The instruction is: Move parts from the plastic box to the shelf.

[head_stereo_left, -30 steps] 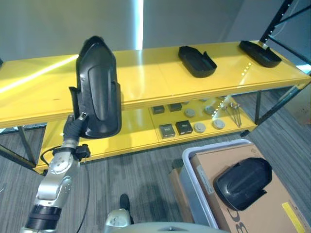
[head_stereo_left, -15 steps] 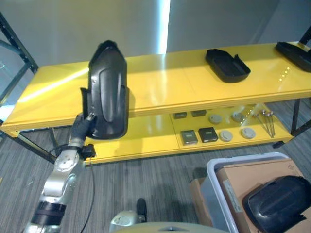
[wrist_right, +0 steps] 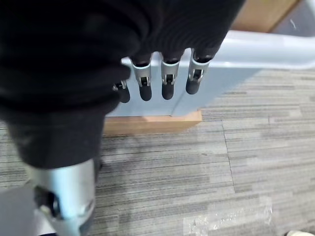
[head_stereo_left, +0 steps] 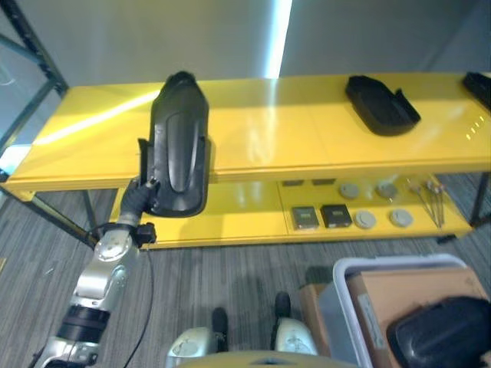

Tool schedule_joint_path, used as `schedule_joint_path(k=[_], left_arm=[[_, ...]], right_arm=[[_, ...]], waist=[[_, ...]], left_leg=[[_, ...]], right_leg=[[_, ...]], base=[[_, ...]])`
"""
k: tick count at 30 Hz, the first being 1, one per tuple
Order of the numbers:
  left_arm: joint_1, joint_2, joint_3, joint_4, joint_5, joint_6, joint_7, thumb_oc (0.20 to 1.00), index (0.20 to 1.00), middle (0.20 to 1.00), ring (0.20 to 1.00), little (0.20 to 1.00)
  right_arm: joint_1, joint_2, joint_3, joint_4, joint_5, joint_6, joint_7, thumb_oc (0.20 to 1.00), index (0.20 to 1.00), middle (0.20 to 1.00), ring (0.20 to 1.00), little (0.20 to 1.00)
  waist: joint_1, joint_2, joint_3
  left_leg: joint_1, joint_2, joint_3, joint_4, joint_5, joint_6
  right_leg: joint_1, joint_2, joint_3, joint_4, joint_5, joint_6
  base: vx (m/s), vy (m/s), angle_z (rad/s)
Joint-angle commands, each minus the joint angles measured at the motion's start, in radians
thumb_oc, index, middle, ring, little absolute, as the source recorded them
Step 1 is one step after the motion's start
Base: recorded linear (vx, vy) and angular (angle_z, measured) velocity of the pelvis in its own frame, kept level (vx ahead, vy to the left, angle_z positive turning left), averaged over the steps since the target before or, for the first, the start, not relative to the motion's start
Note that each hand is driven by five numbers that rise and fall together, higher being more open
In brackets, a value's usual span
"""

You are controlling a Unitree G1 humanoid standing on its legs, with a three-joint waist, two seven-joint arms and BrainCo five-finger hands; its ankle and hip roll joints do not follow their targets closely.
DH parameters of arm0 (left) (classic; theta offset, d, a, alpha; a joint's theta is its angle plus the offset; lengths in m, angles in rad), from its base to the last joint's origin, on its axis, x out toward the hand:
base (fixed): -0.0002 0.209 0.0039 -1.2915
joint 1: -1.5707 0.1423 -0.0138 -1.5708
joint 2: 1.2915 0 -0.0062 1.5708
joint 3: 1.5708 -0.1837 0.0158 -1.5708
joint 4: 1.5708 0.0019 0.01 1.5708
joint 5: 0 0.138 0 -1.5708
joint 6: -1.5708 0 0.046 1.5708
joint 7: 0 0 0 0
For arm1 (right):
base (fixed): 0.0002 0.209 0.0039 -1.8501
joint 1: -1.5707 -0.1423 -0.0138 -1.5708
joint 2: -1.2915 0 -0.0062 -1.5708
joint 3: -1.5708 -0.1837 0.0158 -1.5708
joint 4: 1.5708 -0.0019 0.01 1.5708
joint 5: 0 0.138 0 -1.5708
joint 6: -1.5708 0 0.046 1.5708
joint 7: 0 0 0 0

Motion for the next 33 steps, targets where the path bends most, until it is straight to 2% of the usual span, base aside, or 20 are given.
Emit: schedule_joint_path(k=[1,4,5,7,9,10,12,13,14,15,18,23,26,27,33], left_arm=[[-0.080,-0.004,0.002,-0.127,-0.021,-0.056,0.018,0.200,0.200,0.200,0.200,0.200],[-0.087,-0.019,-0.002,-0.132,-0.026,-0.038,0.063,0.200,0.200,0.200,0.200,0.200],[-0.088,-0.030,0.003,-0.130,-0.025,-0.027,0.087,0.200,0.200,0.200,0.200,0.200],[-0.084,-0.037,0.010,-0.128,-0.018,-0.017,0.096,0.200,0.200,0.200,0.200,0.200],[-0.086,-0.038,0.014,-0.122,-0.009,-0.013,0.091,0.200,0.200,0.200,0.200,0.200],[-0.089,-0.038,0.013,-0.119,-0.003,-0.010,0.091,0.200,0.200,0.200,0.200,0.200],[-0.107,-0.035,0.007,-0.096,-0.003,-0.015,0.097,0.200,0.200,0.200,0.200,0.200],[-0.119,-0.034,0.002,-0.086,-0.002,-0.014,0.105,0.200,0.200,0.200,0.200,0.200],[-0.171,-0.025,-0.027,-0.014,0.017,-0.039,0.133,0.200,0.200,0.200,0.200,0.200],[-0.199,-0.016,-0.035,0.021,0.018,-0.048,0.159,0.200,0.200,0.200,0.200,0.200],[-0.289,0.008,-0.043,0.108,0.067,-0.053,0.213,0.200,0.200,0.200,0.200,0.200],[-0.372,0.066,-0.034,0.264,0.102,-0.017,0.273,0.200,0.200,0.200,0.200,0.200],[-0.397,0.093,-0.035,0.334,0.127,0.005,0.274,0.200,0.200,0.200,0.200,0.200],[-0.415,0.104,-0.042,0.378,0.143,0.014,0.273,0.200,0.200,0.200,0.200,0.200],[-0.537,0.147,-0.099,0.575,0.211,0.039,0.242,0.200,0.200,0.200,0.200,0.200]], right_arm=[[-0.009,-0.037,0.058,0.046,0.038,-0.031,-0.036,1.000,1.000,1.000,1.000,1.000],[-0.014,-0.044,0.061,0.032,0.022,-0.018,-0.048,1.000,1.000,1.000,1.000,1.000],[-0.015,-0.052,0.068,0.023,-0.004,-0.009,-0.037,1.000,1.000,1.000,1.000,1.000],[-0.011,-0.055,0.077,0.016,-0.015,-0.011,-0.030,1.000,1.000,1.000,1.000,1.000],[-0.006,-0.055,0.080,0.006,-0.014,-0.012,-0.033,1.000,1.000,1.000,1.000,1.000],[0.000,-0.055,0.085,-0.003,0.002,-0.008,-0.040,1.000,1.000,1.000,1.000,1.000],[0.002,-0.058,0.091,-0.019,0.034,0.002,-0.050,1.000,1.000,1.000,1.000,1.000],[0.003,-0.058,0.089,-0.025,0.042,0.007,-0.049,1.000,1.000,1.000,1.000,1.000],[0.007,-0.060,0.095,-0.059,0.066,0.042,-0.057,1.000,1.000,1.000,1.000,1.000],[0.006,-0.057,0.098,-0.066,0.071,0.040,-0.053,1.000,1.000,1.000,1.000,1.000],[0.013,-0.048,0.117,-0.078,0.034,0.017,-0.040,1.000,1.000,1.000,1.000,1.000],[0.034,-0.046,0.148,-0.115,-0.015,0.012,-0.037,1.000,1.000,1.000,1.000,1.000],[0.049,-0.046,0.157,-0.121,-0.048,0.013,-0.035,1.000,1.000,1.000,1.000,1.000],[0.060,-0.047,0.162,-0.129,-0.069,0.017,-0.030,1.000,1.000,1.000,1.000,1.000],[0.068,-0.054,0.205,-0.158,-0.105,0.034,-0.014,1.000,1.000,1.000,1.000,1.000]], waist=[[-0.029,-0.012,-0.069],[-0.037,-0.025,-0.083],[-0.036,-0.037,-0.085],[-0.027,-0.041,-0.079],[-0.024,-0.036,-0.071],[-0.022,-0.029,-0.067],[-0.038,-0.012,-0.050],[-0.049,-0.003,-0.040],[-0.084,0.009,-0.033],[-0.091,0.011,-0.032],[-0.124,0.027,-0.026],[-0.165,0.032,-0.026],[-0.174,0.030,-0.031],[-0.182,0.033,-0.036],[-0.199,0.029,-0.045]], left_leg=[[0.100,0.124,0.028,0.098,-0.203,-0.069],[0.097,0.158,0.051,0.129,-0.205,-0.088],[0.052,0.192,0.069,0.242,-0.185,-0.104],[-0.020,0.222,0.062,0.374,-0.125,-0.120],[-0.080,0.243,0.044,0.449,-0.089,-0.130],[-0.109,0.251,0.035,0.445,-0.075,-0.141],[-0.131,0.271,0.071,0.352,-0.039,-0.151],[-0.130,0.278,0.094,0.293,-0.010,-0.158],[-0.065,0.273,0.128,0.176,-0.032,-0.138],[-0.047,0.244,0.121,0.118,-0.034,-0.124],[0.001,0.222,0.150,0.049,-0.048,-0.129],[0.037,0.218,0.205,0.039,-0.068,-0.119],[0.046,0.216,0.220,0.043,-0.077,-0.114],[0.061,0.216,0.218,0.046,-0.099,-0.117],[0.059,0.221,0.245,0.063,-0.111,-0.112]], right_leg=[[0.022,0.044,-0.013,-0.078,0.066,0.028],[0.045,0.070,-0.008,-0.095,0.047,0.006],[0.073,0.093,-0.008,-0.111,0.029,-0.021],[0.099,0.117,-0.010,-0.125,0.014,-0.051],[0.114,0.138,-0.014,-0.131,0.007,-0.071],[0.127,0.151,-0.014,-0.132,-0.007,-0.075],[0.117,0.162,-0.026,-0.119,-0.018,-0.078],[0.111,0.160,-0.034,-0.106,-0.023,-0.075],[0.094,0.136,-0.051,-0.086,-0.032,-0.067],[0.063,0.123,-0.038,-0.078,-0.012,-0.055],[0.031,0.095,-0.027,-0.069,0.006,-0.017],[0.036,0.077,-0.010,-0.073,0.011,0.006],[0.048,0.073,-0.009,-0.076,0.008,0.007],[0.066,0.070,-0.012,-0.078,-0.006,0.016],[0.074,0.066,-0.011,-0.071,-0.017,0.017]], base=[[0.24,-0.318,0.36],[0.20,-0.290,0.37],[0.18,-0.325,0.18],[0.13,-0.287,-0.01],[0.08,-0.154,-0.29],[0.08,-0.082,-0.29],[0.04,-0.001,0.02],[0.06,0.159,0.19],[0.02,0.210,0.24],[-0.01,0.241,0.18],[-0.02,0.180,0.08],[0.03,0.080,-0.10],[0.08,0.040,-0.09],[0.13,0.053,-0.11],[0.08,0.024,-0.05]])
